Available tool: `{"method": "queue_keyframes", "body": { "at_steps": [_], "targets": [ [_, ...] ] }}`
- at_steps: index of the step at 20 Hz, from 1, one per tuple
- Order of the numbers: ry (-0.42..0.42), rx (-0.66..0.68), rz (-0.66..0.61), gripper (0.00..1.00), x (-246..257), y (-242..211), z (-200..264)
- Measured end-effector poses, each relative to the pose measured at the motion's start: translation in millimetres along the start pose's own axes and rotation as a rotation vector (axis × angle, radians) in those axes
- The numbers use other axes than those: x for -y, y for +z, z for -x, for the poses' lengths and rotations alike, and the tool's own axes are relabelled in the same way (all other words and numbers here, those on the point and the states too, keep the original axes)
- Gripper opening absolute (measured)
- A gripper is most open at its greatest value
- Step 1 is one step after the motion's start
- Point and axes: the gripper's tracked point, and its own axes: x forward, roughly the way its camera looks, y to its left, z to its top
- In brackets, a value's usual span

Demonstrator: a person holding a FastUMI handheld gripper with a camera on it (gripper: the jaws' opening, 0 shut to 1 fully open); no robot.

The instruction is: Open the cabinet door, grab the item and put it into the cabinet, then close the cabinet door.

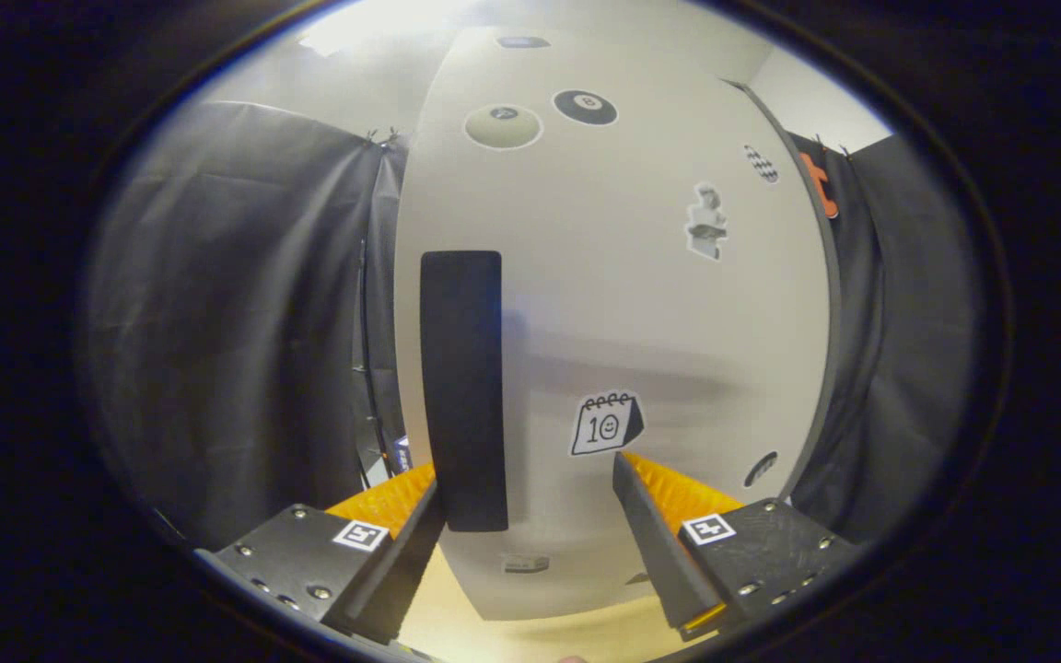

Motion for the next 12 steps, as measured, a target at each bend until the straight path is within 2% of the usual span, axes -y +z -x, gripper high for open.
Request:
{"method": "queue_keyframes", "body": {
  "at_steps": [5,12],
  "targets": [
    [-0.072,0.009,0.048,1.00,-10.5,3.0,-36.7],
    [-0.216,0.055,0.013,1.00,-4.3,2.9,-73.9]
  ]
}}
